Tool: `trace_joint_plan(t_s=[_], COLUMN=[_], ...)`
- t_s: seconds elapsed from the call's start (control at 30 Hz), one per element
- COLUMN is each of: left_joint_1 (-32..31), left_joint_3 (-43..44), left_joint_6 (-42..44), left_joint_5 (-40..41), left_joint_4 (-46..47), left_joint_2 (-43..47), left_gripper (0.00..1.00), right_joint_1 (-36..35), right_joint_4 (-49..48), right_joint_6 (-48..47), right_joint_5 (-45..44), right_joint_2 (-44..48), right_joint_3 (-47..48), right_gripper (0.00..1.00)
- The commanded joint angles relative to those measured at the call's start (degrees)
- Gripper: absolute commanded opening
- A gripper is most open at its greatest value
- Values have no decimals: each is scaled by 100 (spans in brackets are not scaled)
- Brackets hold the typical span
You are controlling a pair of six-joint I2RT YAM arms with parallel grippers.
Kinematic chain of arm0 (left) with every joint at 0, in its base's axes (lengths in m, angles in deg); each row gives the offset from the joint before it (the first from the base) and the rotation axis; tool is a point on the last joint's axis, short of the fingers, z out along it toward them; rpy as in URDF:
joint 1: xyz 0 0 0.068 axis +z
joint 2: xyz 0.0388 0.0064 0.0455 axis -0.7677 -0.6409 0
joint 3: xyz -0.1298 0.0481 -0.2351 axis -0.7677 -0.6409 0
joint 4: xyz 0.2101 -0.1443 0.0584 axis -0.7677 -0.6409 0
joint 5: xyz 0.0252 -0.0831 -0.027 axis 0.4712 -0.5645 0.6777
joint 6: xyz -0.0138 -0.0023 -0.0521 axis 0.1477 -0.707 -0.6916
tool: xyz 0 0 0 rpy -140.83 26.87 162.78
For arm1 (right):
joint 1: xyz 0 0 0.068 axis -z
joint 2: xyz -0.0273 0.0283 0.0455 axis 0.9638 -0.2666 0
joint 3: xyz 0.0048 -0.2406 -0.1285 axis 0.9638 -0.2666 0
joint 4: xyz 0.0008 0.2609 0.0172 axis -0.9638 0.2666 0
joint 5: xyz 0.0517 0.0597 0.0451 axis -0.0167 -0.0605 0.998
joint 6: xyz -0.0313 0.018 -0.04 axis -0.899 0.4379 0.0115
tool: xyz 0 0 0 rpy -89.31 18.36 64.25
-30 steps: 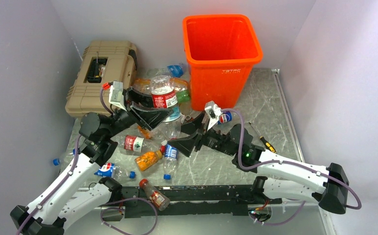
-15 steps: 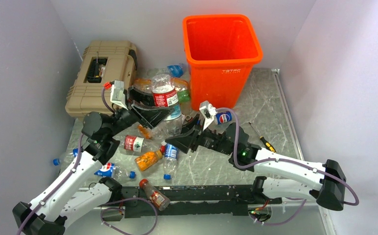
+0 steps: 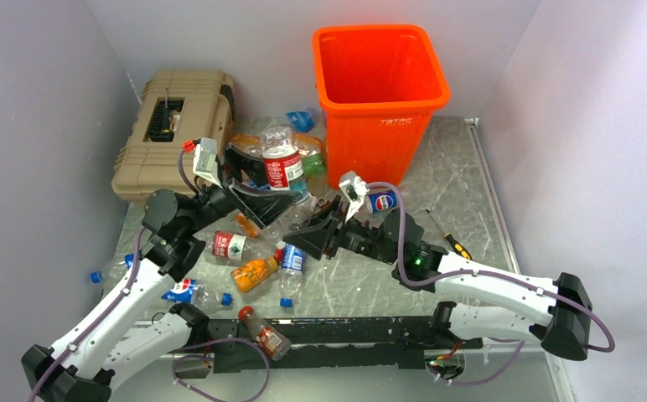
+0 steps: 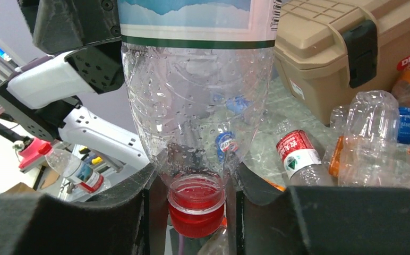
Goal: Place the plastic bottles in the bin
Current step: Place the plastic bottle in the trash bin.
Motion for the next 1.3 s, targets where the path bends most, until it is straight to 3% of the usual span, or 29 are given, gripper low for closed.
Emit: trace_joint_plan(t_s=[0.0, 0.2, 0.37, 0.47, 0.6, 0.7, 0.8, 0.9, 1.07, 1.27], left_joint_1=[-5, -5, -3, -3, -4, 2, 8, 4, -5, -5], left_joint_3=[279, 1340, 1518, 1718, 1810, 1399, 939, 640, 285, 453], left_joint_6=[129, 1468, 2829, 3330, 3432, 3358, 3260, 3270, 3415, 3378], left_joint_5=[134, 1072, 2575, 3997, 5416, 5655, 5340, 4956, 4901, 4949], left_joint_4=[-350, -2645, -3466, -4040, -4807, -4735, -4371, -4131, -3865, -4083], left_joint_2=[179, 813, 1171, 790, -80, -351, -167, 133, 553, 407], left_gripper=[100, 99, 99, 99, 97, 96, 96, 95, 96, 95], right_joint_1=[-17, -17, -17, -8, 60, 625, 1809, 2628, 3363, 3653], right_joint_4=[48, 1774, 3021, 3163, 2322, 1991, 2471, 2167, 1954, 2307], right_joint_6=[-164, -1310, -2080, -2615, -3690, -3743, -2606, -2294, -1983, -1932], right_joint_5=[-280, -1869, -3723, -4731, -5704, -5475, -4583, -4118, -3539, -3159], right_joint_2=[227, 1279, 1763, 1508, 839, 196, -482, -1041, -1931, -2832], right_joint_3=[193, 607, 1391, 2083, 2880, 3454, 4158, 4348, 4751, 5391], right_gripper=[0, 0, 0, 0, 0, 0, 0, 0, 0, 0])
